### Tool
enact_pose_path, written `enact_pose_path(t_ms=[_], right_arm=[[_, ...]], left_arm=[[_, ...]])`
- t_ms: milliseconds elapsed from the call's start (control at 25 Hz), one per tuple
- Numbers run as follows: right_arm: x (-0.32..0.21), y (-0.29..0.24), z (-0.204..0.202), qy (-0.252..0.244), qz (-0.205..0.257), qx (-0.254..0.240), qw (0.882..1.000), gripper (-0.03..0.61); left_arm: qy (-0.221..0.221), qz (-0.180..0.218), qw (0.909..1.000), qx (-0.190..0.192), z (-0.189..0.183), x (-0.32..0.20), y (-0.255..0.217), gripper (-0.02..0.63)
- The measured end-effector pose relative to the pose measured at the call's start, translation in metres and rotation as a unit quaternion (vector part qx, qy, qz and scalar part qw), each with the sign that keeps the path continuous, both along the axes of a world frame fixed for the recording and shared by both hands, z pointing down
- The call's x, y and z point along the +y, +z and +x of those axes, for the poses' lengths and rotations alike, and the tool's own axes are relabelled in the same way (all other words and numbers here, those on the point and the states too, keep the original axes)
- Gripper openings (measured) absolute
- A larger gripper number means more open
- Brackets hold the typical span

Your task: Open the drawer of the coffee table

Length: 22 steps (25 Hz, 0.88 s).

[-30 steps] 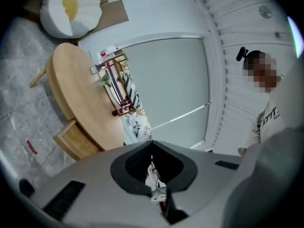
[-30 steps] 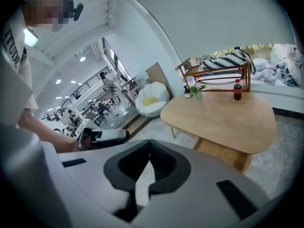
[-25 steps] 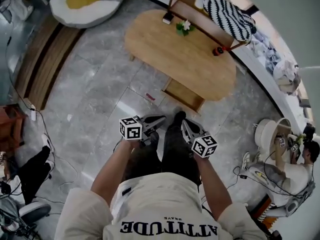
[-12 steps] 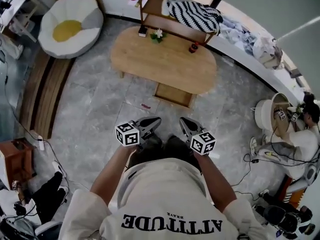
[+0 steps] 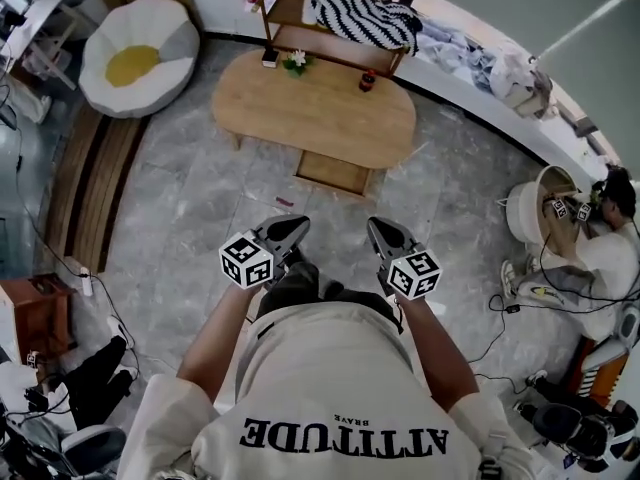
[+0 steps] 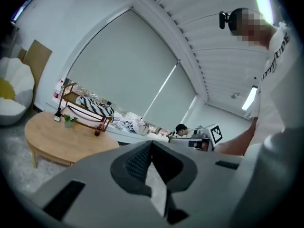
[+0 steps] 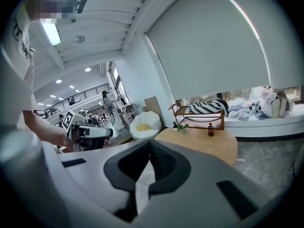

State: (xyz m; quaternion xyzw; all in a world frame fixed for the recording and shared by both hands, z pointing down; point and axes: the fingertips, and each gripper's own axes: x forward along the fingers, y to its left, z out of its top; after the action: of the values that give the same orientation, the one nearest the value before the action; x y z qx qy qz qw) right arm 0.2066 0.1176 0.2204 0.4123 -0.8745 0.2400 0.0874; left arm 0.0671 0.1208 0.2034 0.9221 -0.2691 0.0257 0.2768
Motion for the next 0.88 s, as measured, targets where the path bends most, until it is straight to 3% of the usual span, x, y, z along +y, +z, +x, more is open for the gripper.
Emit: enact_pose_path(t_ms=[440,880], right_arm=[[0.072,-0.020,0.067,-0.008,0.046,0.024,0.999,0.018],[0.086,-0.050,0.069,0.015,0.078,0.027,0.996,0.018]], left_arm=[[-0.046,0.017,0.9981,-0.037,0.045,0.066,-0.016,0.020],[-0.097,0.066,0.9902,-0.076,0.009,0.078,-0.049,0.020]])
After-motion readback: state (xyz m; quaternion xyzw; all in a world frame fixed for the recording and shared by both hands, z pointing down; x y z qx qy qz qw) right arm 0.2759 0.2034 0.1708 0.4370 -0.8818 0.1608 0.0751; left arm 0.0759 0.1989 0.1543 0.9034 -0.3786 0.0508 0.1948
